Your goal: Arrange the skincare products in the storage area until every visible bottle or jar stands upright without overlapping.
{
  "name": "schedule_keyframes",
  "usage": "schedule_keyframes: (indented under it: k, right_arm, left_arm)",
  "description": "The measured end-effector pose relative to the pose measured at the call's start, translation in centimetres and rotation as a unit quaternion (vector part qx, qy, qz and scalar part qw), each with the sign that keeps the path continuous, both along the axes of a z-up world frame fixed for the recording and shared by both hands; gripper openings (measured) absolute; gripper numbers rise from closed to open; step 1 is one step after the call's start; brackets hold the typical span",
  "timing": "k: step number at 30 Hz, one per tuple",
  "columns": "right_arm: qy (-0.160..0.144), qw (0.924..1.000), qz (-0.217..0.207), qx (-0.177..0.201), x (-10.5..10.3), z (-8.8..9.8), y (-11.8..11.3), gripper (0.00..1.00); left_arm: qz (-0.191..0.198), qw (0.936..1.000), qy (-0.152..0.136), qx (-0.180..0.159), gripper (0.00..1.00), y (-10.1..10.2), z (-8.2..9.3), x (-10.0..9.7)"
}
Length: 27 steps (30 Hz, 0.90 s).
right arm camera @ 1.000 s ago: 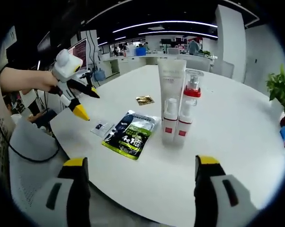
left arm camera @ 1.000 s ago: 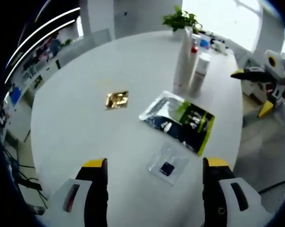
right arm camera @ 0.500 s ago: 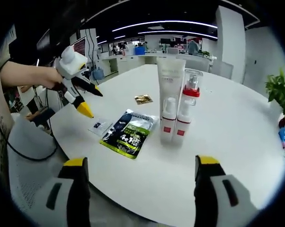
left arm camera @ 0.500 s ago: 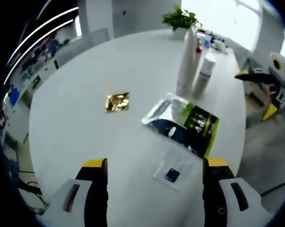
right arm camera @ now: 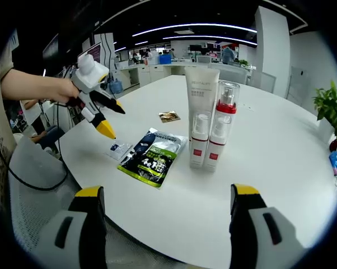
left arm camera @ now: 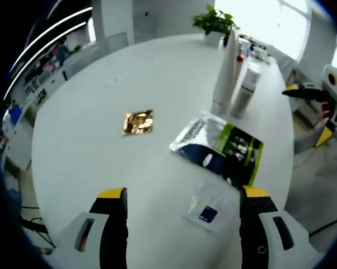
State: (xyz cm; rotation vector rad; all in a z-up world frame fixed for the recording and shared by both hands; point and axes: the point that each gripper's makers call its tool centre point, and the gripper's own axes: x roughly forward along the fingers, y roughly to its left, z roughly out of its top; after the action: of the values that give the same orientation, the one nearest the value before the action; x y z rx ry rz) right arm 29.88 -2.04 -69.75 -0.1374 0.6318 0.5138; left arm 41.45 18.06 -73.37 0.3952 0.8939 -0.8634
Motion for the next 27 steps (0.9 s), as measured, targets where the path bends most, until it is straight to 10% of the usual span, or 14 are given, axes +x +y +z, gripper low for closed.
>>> schedule_keyframes:
  k: [27]
  right_arm:
    - [0.01,0.9998,-0.015,0.004,0.2,-0.3,-0.5,0.92]
  left_arm:
    - [-0.002,1.0,0.008,0.005,0.79,-1.0,-1.8,2.4]
